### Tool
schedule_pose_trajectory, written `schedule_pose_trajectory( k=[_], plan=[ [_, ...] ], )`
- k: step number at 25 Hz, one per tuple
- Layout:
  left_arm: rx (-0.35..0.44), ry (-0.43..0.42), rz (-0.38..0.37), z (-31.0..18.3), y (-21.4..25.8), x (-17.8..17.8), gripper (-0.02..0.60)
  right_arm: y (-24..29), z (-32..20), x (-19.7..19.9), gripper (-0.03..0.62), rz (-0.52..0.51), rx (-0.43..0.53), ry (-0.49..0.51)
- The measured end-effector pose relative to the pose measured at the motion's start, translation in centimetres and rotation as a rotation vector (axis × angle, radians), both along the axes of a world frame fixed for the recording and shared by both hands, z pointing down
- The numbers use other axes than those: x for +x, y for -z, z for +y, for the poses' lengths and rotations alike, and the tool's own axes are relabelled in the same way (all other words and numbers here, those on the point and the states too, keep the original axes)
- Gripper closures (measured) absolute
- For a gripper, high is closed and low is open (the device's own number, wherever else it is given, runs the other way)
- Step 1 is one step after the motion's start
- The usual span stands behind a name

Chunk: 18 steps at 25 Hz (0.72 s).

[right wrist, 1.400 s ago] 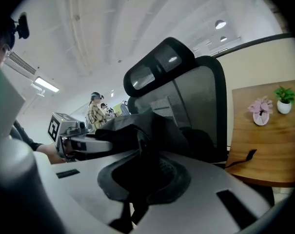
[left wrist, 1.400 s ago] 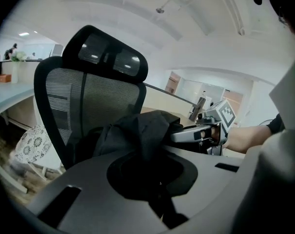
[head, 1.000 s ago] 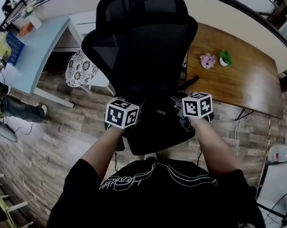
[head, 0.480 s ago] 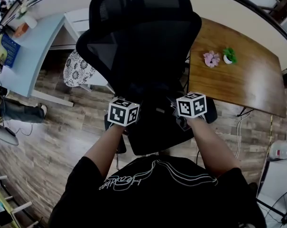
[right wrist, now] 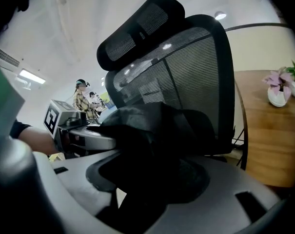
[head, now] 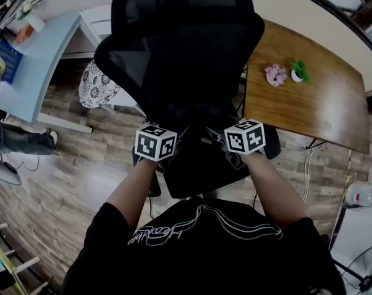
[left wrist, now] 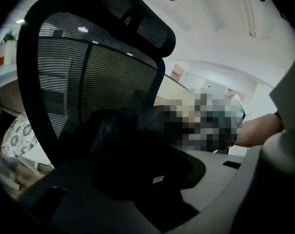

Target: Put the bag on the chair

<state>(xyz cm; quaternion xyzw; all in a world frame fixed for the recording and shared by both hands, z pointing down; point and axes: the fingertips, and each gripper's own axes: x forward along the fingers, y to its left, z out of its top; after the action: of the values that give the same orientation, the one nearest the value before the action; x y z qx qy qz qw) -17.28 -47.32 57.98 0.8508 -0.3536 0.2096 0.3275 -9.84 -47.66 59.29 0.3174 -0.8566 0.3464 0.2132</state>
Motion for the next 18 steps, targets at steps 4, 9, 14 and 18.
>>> schedule_pose_trajectory(
  k=[4, 9, 14, 18],
  plan=[
    [0.028, 0.007, 0.010, 0.0, 0.5, -0.1, 0.290, -0.3, 0.1, 0.2, 0.304, 0.027, 0.013, 0.003],
    [0.031, 0.108, -0.004, 0.4, 0.6, -2.1, 0.249, 0.2, 1.0, 1.7, 0.270, 0.037, 0.038, -0.014],
    [0.006, 0.191, -0.021, 2.8, 1.4, -3.1, 0.247, 2.3, 2.8, 3.8, 0.272, -0.004, 0.050, -0.004],
    [0.001, 0.230, -0.010, 5.9, 3.5, -2.8, 0.247, 5.3, 5.1, 4.9, 0.359, -0.057, 0.085, 0.022]
  ],
)
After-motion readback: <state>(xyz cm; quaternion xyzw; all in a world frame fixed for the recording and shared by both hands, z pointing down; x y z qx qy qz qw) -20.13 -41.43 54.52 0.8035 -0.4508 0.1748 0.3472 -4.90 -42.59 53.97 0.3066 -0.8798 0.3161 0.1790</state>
